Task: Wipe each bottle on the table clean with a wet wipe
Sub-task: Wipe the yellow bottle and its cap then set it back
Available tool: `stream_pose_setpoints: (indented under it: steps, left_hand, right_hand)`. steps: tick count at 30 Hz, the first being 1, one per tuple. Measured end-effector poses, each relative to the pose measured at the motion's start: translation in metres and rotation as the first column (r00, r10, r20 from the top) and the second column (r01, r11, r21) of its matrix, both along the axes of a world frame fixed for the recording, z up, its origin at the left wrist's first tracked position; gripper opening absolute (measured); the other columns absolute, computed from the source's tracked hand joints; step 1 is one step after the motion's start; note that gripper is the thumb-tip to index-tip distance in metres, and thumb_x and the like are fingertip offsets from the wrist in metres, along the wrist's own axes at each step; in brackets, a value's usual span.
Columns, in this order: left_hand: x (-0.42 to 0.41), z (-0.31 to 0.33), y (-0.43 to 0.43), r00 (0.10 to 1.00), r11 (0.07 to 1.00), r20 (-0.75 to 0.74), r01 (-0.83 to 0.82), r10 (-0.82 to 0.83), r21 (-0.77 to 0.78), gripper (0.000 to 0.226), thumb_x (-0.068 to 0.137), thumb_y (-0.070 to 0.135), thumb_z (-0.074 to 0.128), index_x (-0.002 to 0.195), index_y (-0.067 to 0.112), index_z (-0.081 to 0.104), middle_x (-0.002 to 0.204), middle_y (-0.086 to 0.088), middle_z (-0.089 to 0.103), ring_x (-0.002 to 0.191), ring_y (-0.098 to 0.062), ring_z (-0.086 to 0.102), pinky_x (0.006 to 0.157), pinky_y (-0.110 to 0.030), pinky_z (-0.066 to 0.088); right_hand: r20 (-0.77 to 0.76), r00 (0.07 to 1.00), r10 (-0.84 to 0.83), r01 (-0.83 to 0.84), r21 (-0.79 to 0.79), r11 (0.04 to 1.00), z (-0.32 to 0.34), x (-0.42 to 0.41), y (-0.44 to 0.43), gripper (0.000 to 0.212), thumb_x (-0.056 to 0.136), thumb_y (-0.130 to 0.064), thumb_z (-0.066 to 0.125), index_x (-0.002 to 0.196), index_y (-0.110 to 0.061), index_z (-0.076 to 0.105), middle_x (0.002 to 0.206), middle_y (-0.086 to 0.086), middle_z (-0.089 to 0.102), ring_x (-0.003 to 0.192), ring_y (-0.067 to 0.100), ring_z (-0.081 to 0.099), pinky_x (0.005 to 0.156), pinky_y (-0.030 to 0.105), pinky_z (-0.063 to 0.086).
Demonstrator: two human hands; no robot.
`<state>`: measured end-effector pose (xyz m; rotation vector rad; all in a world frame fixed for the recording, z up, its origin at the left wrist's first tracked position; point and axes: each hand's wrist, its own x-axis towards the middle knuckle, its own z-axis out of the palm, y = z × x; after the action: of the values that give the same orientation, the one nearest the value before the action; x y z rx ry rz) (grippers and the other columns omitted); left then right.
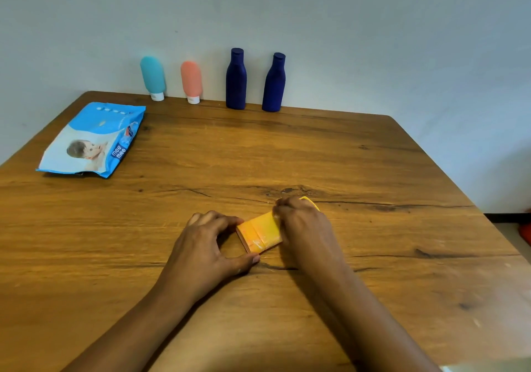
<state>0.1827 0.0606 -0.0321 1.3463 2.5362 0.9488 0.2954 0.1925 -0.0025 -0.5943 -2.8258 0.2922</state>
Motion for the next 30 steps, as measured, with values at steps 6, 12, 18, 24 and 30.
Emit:
stream_pose_setpoints:
  steps: [6, 12, 18, 24, 30]
  left_hand:
    - [-0.001, -0.001, -0.003, 1.0, 0.999, 0.009, 0.025, -0.025, 0.039, 0.07, 0.054, 0.064, 0.066, 0.113, 0.028, 0.062, 0.098, 0.015, 0.054, 0.097, -0.006, 0.045, 0.073, -0.012, 0.036]
    - [0.0, 0.001, -0.001, 1.0, 1.0, -0.021, -0.007, 0.007, -0.017, 0.072, 0.059, 0.058, 0.076, 0.124, 0.032, 0.056, 0.102, 0.019, 0.046, 0.1, 0.0, 0.036, 0.074, -0.014, 0.032]
    - [0.001, 0.002, -0.001, 1.0, 1.0, -0.011, -0.012, 0.011, -0.014, 0.072, 0.059, 0.057, 0.076, 0.123, 0.032, 0.056, 0.102, 0.019, 0.047, 0.1, -0.001, 0.038, 0.074, -0.014, 0.033]
    - [0.002, 0.001, -0.003, 1.0, 1.0, -0.015, -0.013, 0.013, -0.007, 0.071, 0.058, 0.056, 0.077, 0.121, 0.031, 0.058, 0.099, 0.019, 0.047, 0.098, -0.001, 0.039, 0.072, -0.006, 0.03]
    - [0.001, 0.002, -0.001, 0.999, 1.0, -0.032, 0.008, -0.008, -0.015, 0.073, 0.058, 0.06, 0.075, 0.123, 0.032, 0.057, 0.1, 0.02, 0.045, 0.097, 0.001, 0.036, 0.071, -0.003, 0.028]
  right_hand:
    - [-0.078, 0.983, 0.167, -0.173, -0.086, 0.981, -0.003, -0.002, -0.041, 0.053, 0.082, -0.006, 0.062, 0.131, -0.017, 0.048, 0.128, 0.001, 0.052, 0.108, 0.016, 0.056, 0.089, 0.029, 0.05]
    - [-0.011, 0.997, -0.081, 0.082, 0.081, 0.993, -0.009, 0.012, 0.008, 0.038, 0.078, -0.011, 0.068, 0.115, -0.02, 0.062, 0.112, -0.002, 0.064, 0.095, 0.01, 0.057, 0.072, 0.019, 0.049]
    - [-0.072, 0.989, -0.129, 0.133, 0.054, 0.99, -0.006, 0.001, -0.003, 0.035, 0.084, -0.01, 0.06, 0.118, -0.018, 0.057, 0.118, 0.0, 0.057, 0.102, 0.012, 0.046, 0.079, 0.02, 0.039]
    - [-0.028, 0.999, 0.03, -0.029, 0.05, 0.998, -0.004, 0.004, -0.011, 0.043, 0.085, -0.012, 0.062, 0.126, -0.018, 0.052, 0.124, -0.001, 0.052, 0.109, 0.012, 0.045, 0.086, 0.022, 0.042]
    - [-0.072, 0.978, -0.196, 0.198, 0.026, 0.98, -0.006, 0.005, 0.027, 0.028, 0.083, -0.005, 0.06, 0.109, -0.018, 0.063, 0.107, 0.0, 0.06, 0.097, 0.017, 0.053, 0.072, 0.023, 0.04]
